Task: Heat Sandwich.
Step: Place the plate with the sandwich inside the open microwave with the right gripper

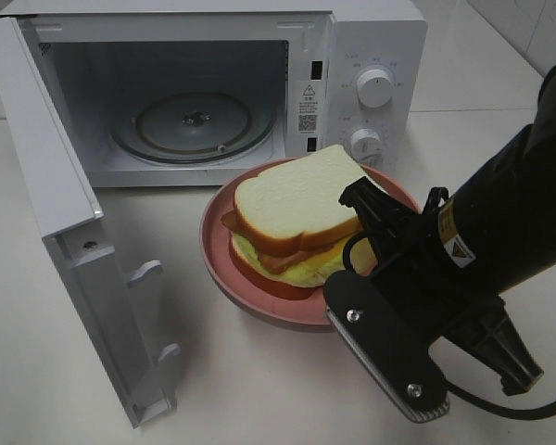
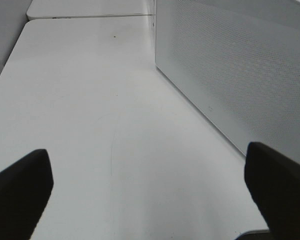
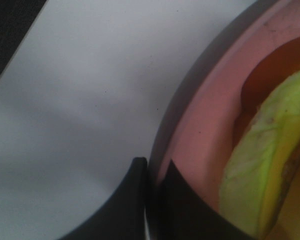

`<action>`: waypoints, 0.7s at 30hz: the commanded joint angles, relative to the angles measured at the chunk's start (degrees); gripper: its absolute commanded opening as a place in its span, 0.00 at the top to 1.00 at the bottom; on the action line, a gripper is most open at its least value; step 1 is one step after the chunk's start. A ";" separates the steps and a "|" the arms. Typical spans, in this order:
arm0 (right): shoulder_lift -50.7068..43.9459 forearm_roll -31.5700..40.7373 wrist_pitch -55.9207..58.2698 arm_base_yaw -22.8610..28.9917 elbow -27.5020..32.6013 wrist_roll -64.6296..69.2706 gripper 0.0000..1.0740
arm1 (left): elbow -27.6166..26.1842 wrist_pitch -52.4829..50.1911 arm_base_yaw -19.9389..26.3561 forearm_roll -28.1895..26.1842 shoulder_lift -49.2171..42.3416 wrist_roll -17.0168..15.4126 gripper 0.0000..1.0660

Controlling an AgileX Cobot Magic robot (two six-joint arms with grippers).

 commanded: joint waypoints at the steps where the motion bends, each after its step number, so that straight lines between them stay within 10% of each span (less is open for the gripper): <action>1: -0.63 1.72 -2.29 -1.72 0.11 -5.44 1.00 | 0.23 -0.34 -0.06 -0.40 -1.49 -0.17 0.07; 21: 5.04 7.68 -3.32 -2.75 -6.93 -12.38 1.00 | 0.23 -0.34 -0.06 -0.40 -1.49 -0.17 0.07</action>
